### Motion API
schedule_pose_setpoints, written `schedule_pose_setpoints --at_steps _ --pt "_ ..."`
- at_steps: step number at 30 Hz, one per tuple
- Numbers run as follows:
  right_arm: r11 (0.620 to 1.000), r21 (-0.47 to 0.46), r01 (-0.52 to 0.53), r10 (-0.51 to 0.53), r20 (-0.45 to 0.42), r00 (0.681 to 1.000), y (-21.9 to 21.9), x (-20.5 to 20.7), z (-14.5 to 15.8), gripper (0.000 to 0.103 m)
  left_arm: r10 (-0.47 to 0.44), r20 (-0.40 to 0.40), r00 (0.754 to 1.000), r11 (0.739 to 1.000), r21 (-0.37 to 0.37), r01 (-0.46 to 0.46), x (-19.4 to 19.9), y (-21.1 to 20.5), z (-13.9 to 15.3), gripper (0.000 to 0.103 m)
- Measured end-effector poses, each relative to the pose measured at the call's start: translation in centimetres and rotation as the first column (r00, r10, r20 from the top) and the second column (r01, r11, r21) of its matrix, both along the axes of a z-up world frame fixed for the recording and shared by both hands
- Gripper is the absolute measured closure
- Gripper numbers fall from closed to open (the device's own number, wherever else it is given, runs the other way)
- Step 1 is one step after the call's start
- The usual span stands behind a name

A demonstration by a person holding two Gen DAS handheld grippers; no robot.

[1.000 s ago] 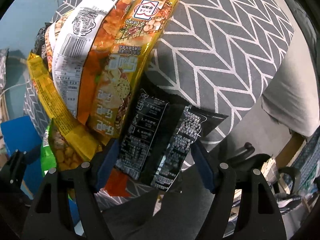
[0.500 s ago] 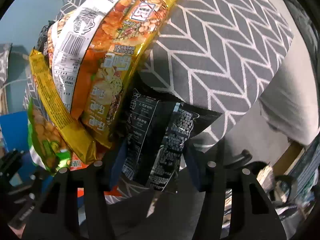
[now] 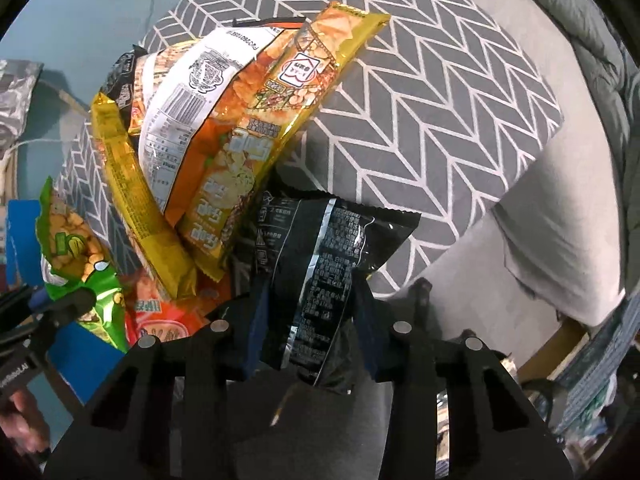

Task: Organize snacks
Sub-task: 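Grasp the green pea-snack bag with the left gripper while the right grasps the black bag, then carry the green bag and black bag over the box with both grippers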

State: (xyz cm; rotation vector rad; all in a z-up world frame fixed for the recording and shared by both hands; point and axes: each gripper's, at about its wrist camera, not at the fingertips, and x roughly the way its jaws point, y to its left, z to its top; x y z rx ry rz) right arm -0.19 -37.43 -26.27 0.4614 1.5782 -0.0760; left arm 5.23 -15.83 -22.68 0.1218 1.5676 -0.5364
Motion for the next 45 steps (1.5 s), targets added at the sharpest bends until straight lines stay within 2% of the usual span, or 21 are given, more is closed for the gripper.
schedule_pose_setpoints --at_steps 4,6,9,11,14,18,20,25,32,37,45 --pt "0.999 0.038 0.019 -0.018 -0.025 1.000 -0.4 0.0 -1.6 0.063 0.023 -0.010 1.000 1.000 -0.002 -0.023 -0.1 0.6 -0.1 0.071" --pt "0.999 0.041 0.020 -0.018 -0.046 0.999 -0.3 0.1 -2.4 0.059 0.033 -0.009 0.999 0.999 0.000 -0.033 -0.2 1.0 0.0 0.071" --pt "0.999 0.029 0.022 -0.021 -0.046 0.999 0.1 0.6 -2.6 0.052 0.049 -0.006 0.999 0.999 -0.005 -0.049 -0.6 1.5 0.4 0.071" --pt "0.999 0.031 0.020 -0.018 -0.047 0.999 0.5 1.2 -2.8 0.038 0.062 -0.003 0.998 0.998 -0.008 -0.062 -0.6 1.9 0.7 0.071" --pt "1.000 -0.018 0.009 -0.010 -0.075 0.997 1.2 2.0 -3.0 0.033 0.075 -0.003 0.997 0.997 -0.010 -0.075 -0.6 2.3 0.8 0.071" --pt "0.998 -0.060 0.002 -0.008 -0.095 0.995 2.2 2.6 -3.6 0.033 0.078 -0.002 0.997 0.997 -0.013 -0.078 -0.7 2.5 1.0 0.071" --pt "0.997 -0.080 -0.010 0.003 -0.093 0.996 2.4 2.8 -3.6 0.038 0.081 -0.001 0.997 0.997 -0.014 -0.081 -0.8 2.6 1.2 0.071" --pt "0.997 -0.078 -0.024 0.019 -0.076 0.997 3.2 1.3 -3.4 0.039 0.093 0.004 0.996 0.995 -0.029 -0.093 -0.8 3.0 1.8 0.071" --pt "0.998 -0.058 -0.036 0.034 -0.034 0.999 2.4 0.6 0.1 0.039 0.122 0.014 0.992 0.992 -0.045 -0.121 -0.7 3.7 2.7 0.071" --pt "0.992 -0.081 -0.098 0.101 0.037 0.994 3.1 1.1 3.5 0.039 0.151 0.022 0.988 0.987 -0.059 -0.150 -0.5 4.3 3.7 0.071" --pt "0.966 -0.121 -0.228 0.245 0.150 0.958 5.7 2.9 8.7 0.039 0.201 0.045 0.978 0.977 -0.083 -0.197 -0.4 6.0 5.8 0.071"
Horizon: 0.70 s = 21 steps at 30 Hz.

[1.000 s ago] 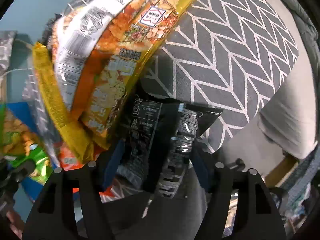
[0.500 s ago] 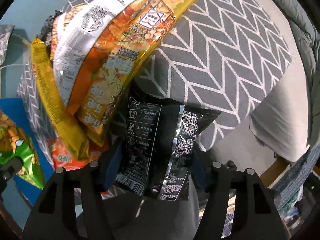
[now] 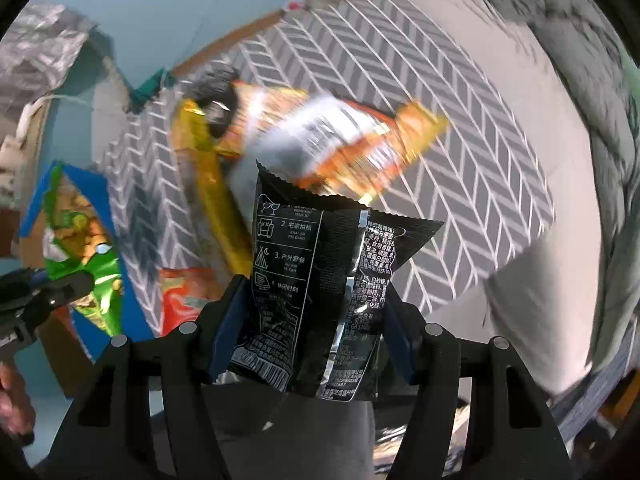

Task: Organize snacks
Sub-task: 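Carry the green bag and black bag over the box with both grippers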

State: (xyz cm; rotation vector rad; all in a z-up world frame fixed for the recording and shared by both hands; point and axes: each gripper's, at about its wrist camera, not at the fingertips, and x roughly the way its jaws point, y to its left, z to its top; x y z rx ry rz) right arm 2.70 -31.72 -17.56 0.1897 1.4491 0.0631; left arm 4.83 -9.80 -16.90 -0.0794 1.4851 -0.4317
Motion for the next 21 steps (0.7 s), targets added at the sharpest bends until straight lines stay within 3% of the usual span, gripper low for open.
schedule_pose_setpoints --at_steps 10,21 --pt "0.985 0.032 -0.167 0.164 0.078 0.983 5.1 2.1 3.4 0.039 0.114 0.036 0.993 0.993 -0.028 -0.113 0.1 2.6 2.8 0.071" --pt "0.929 0.057 -0.366 0.356 0.136 0.924 11.1 3.6 6.1 0.039 0.270 0.068 0.960 0.962 -0.052 -0.267 -1.2 6.5 4.9 0.071"
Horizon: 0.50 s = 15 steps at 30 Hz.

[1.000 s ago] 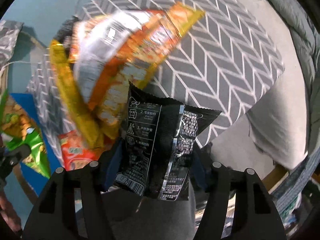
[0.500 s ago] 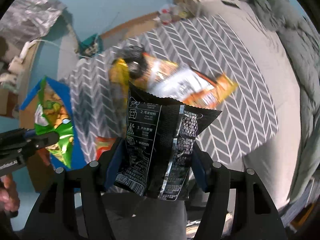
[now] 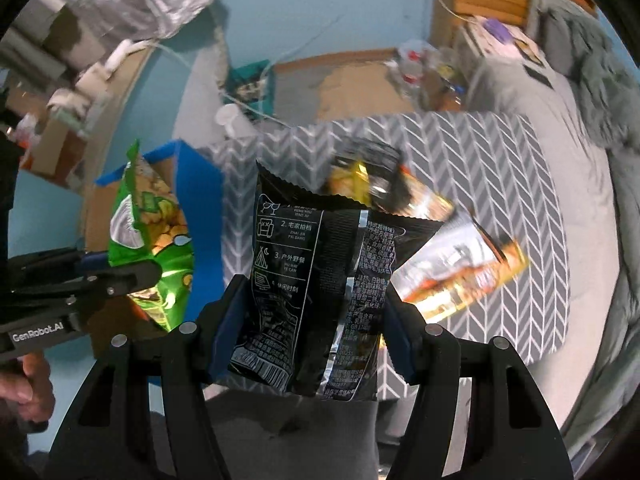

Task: Organize snacks
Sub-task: 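Carry the green bag and black bag over the box with both grippers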

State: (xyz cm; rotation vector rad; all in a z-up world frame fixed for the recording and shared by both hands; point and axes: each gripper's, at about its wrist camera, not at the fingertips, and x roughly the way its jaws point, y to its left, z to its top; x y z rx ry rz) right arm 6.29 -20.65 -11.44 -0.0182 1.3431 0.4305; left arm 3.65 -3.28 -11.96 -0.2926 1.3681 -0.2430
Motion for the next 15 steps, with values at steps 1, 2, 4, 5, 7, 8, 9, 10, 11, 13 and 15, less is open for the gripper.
schedule_pose_setpoints --at_steps 1,2,4,5,7,8,9,10,11,13,15 --pt "1.000 0.003 -0.016 0.016 0.002 1.000 0.5 0.1 0.1 0.039 0.022 0.003 1.000 1.000 -0.001 -0.022 -0.2 0.5 0.1 0.071" --pt "0.999 0.008 -0.033 0.033 0.004 0.999 1.0 0.2 0.2 0.039 0.037 0.004 0.999 0.999 -0.001 -0.037 -0.4 0.8 0.2 0.071" --pt "0.997 0.018 -0.069 0.069 0.006 0.998 2.1 0.2 0.4 0.039 0.072 0.005 0.997 0.997 -0.003 -0.072 -0.8 1.7 0.3 0.071" --pt "0.996 0.023 -0.091 0.091 0.008 0.996 2.8 0.2 0.4 0.039 0.086 0.005 0.996 0.996 -0.003 -0.086 -1.1 2.1 0.3 0.071" --pt "0.991 0.032 -0.131 0.131 0.007 0.991 4.1 0.0 0.5 0.039 0.113 0.006 0.994 0.994 -0.003 -0.113 -1.6 2.9 0.3 0.071" --pt "0.989 0.037 -0.146 0.146 0.006 0.989 4.7 0.0 0.5 0.039 0.130 0.007 0.992 0.992 -0.003 -0.130 -2.0 3.3 0.3 0.071" --pt "0.985 0.043 -0.168 0.168 0.004 0.986 5.4 -0.1 0.4 0.039 0.147 0.006 0.989 0.989 -0.001 -0.147 -2.3 3.8 0.3 0.071" --pt "0.983 0.045 -0.179 0.179 0.004 0.984 5.9 -0.2 0.5 0.039 0.160 0.006 0.987 0.987 0.000 -0.160 -2.5 4.3 0.3 0.071" --pt "0.979 0.047 -0.196 0.196 0.003 0.981 6.5 -0.3 0.4 0.039 0.175 0.007 0.985 0.985 0.000 -0.175 -2.7 4.7 0.4 0.071" --pt "0.971 0.053 -0.232 0.232 0.002 0.973 7.9 -0.5 0.3 0.039 0.203 0.008 0.979 0.979 0.001 -0.203 -3.3 5.5 0.4 0.071" --pt "0.961 0.059 -0.270 0.270 0.001 0.963 9.3 -0.7 0.2 0.039 0.234 0.010 0.972 0.972 0.002 -0.234 -3.9 6.4 0.4 0.071"
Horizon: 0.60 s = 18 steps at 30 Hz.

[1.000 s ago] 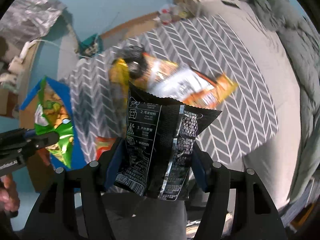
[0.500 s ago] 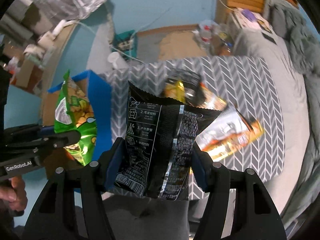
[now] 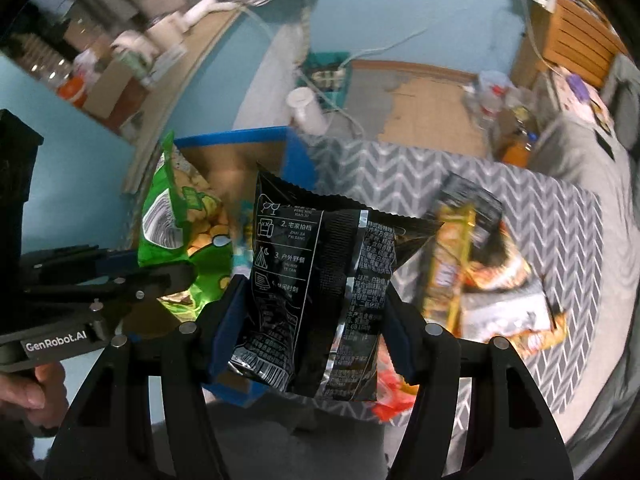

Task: Organize snacks
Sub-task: 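Carry the green bag and black bag over the box with both grippers, then open both grippers to drop the bags into the box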

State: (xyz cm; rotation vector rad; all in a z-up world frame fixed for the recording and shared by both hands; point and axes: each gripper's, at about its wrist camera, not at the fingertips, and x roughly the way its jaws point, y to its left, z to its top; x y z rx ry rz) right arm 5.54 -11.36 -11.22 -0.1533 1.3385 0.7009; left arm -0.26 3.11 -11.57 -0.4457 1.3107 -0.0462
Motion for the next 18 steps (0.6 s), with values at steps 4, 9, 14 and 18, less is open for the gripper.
schedule_pose_setpoints --at_steps 4,9,14,18 --pt "0.997 0.000 -0.075 0.075 -0.008 0.997 2.7 -0.4 -0.4 0.039 0.074 -0.012 0.997 0.997 0.005 -0.074 -1.5 1.8 -0.5 0.071" --pt "0.990 0.002 -0.144 0.144 -0.028 0.989 5.5 -0.9 -1.2 0.039 0.151 -0.032 0.988 0.989 0.010 -0.151 -3.0 3.8 -1.3 0.071" --pt "0.981 0.000 -0.194 0.194 -0.055 0.980 8.0 -1.2 -2.1 0.039 0.217 -0.062 0.974 0.976 0.017 -0.216 -4.5 5.9 -2.6 0.071" --pt "0.976 -0.002 -0.220 0.219 -0.078 0.973 9.5 -1.5 -2.9 0.039 0.241 -0.076 0.967 0.970 0.020 -0.240 -5.3 6.6 -3.5 0.071"
